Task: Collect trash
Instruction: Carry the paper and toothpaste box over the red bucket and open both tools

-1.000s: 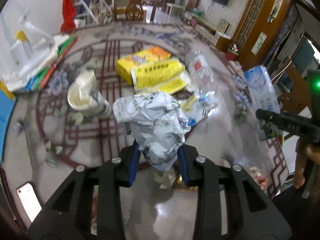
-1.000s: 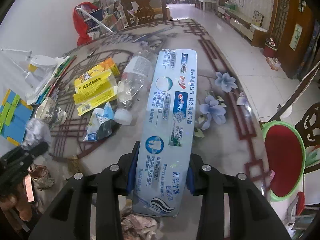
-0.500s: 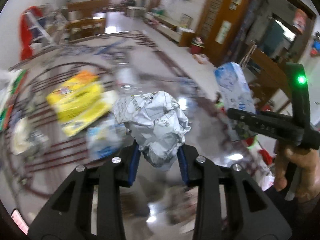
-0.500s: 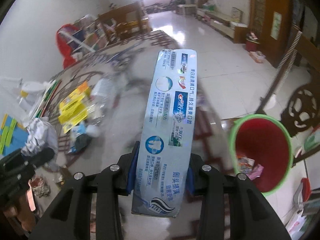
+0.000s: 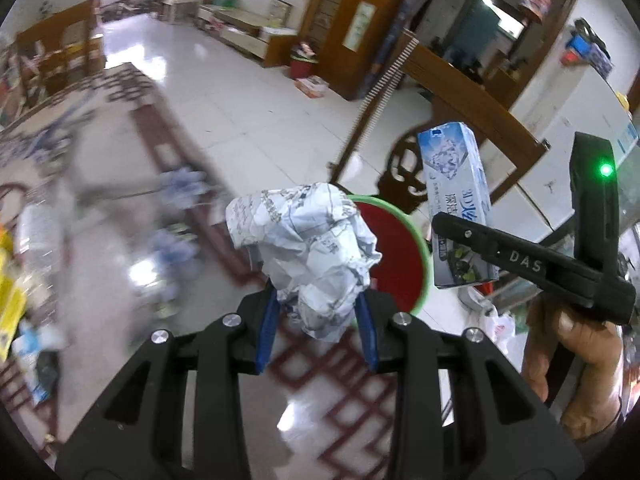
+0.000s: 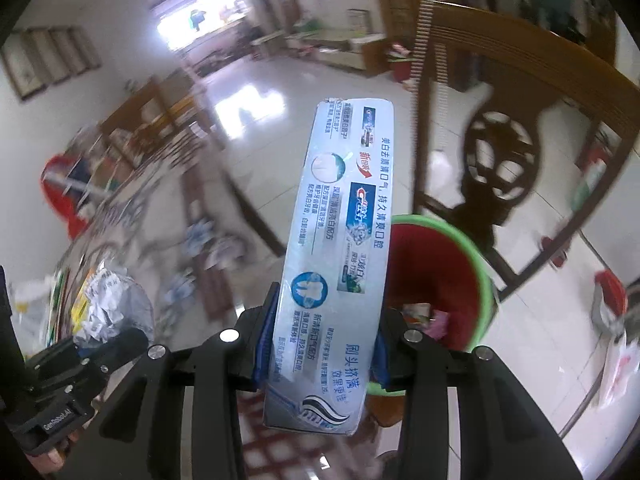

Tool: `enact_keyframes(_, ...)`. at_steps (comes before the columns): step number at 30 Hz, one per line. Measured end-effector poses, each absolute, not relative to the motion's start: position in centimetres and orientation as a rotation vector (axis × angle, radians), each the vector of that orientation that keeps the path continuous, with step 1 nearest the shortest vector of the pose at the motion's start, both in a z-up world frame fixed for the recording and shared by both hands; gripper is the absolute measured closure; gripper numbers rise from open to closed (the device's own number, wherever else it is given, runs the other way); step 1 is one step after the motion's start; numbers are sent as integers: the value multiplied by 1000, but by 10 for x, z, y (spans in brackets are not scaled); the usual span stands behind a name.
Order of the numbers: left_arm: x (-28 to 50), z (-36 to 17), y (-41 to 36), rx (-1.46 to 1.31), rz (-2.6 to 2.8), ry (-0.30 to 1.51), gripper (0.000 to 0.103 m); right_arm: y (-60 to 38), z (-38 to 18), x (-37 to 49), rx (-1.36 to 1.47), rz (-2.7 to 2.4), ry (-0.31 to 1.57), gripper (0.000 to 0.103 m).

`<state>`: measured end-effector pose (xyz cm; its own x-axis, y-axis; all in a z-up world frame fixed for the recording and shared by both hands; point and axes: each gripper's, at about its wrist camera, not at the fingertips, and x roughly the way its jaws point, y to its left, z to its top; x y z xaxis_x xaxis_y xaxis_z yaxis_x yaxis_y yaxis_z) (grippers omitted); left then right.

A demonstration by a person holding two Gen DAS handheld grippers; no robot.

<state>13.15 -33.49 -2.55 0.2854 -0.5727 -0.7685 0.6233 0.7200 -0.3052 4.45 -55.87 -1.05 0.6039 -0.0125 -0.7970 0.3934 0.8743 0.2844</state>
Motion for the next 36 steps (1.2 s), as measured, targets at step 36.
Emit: enact_keyframes(36, 160, -58, -467, -38, -946, 1207, 45, -644, -36, 22, 585, -307, 949, 66)
